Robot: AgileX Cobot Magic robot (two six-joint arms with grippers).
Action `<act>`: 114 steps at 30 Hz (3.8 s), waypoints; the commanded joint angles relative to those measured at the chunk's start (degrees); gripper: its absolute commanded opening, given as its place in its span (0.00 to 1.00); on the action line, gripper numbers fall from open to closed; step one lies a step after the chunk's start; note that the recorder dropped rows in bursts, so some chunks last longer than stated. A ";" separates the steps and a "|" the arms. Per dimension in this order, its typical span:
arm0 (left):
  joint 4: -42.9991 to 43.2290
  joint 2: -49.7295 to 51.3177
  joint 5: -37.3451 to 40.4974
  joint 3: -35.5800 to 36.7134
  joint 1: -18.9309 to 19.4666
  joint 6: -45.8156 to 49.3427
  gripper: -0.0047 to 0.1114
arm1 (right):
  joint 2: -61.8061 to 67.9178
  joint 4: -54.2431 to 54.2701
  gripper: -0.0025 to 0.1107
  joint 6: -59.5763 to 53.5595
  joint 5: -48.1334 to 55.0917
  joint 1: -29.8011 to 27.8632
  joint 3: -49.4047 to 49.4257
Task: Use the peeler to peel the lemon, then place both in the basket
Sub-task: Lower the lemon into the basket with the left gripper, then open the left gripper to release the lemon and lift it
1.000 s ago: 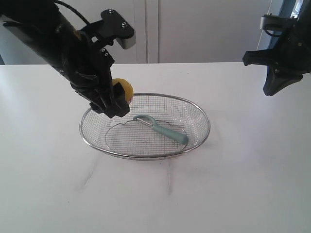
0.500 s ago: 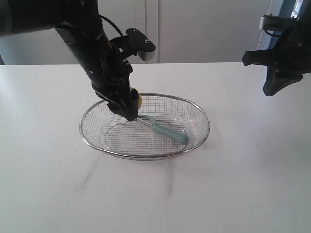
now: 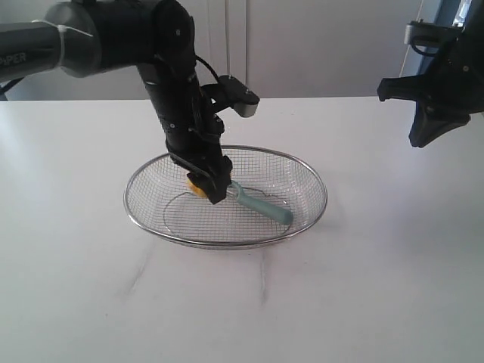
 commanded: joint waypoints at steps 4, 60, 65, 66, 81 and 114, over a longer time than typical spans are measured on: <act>-10.09 1.69 0.39 -1.81 4.69 -0.89 0.04 | -0.70 -0.22 0.02 -0.02 -0.90 -0.32 -0.41; -1.32 10.15 -3.04 -1.81 6.09 -6.61 0.04 | -0.70 -0.22 0.02 -0.02 -3.77 -0.32 -0.41; -1.32 10.14 -2.90 -1.81 6.09 -6.61 0.13 | -0.70 -0.22 0.02 -0.02 -3.77 -0.32 -0.41; -1.32 10.14 -2.90 -1.81 6.09 -6.61 0.18 | -0.70 -0.22 0.02 -0.02 -3.77 -0.32 -0.41; -1.32 10.14 -2.59 -1.81 6.09 -6.61 0.71 | -0.70 -0.22 0.02 -0.02 -3.77 -0.32 -0.41; -0.95 -2.16 3.61 -1.81 6.09 -15.85 0.14 | -0.70 -0.22 0.02 -0.02 -3.77 -0.32 -0.41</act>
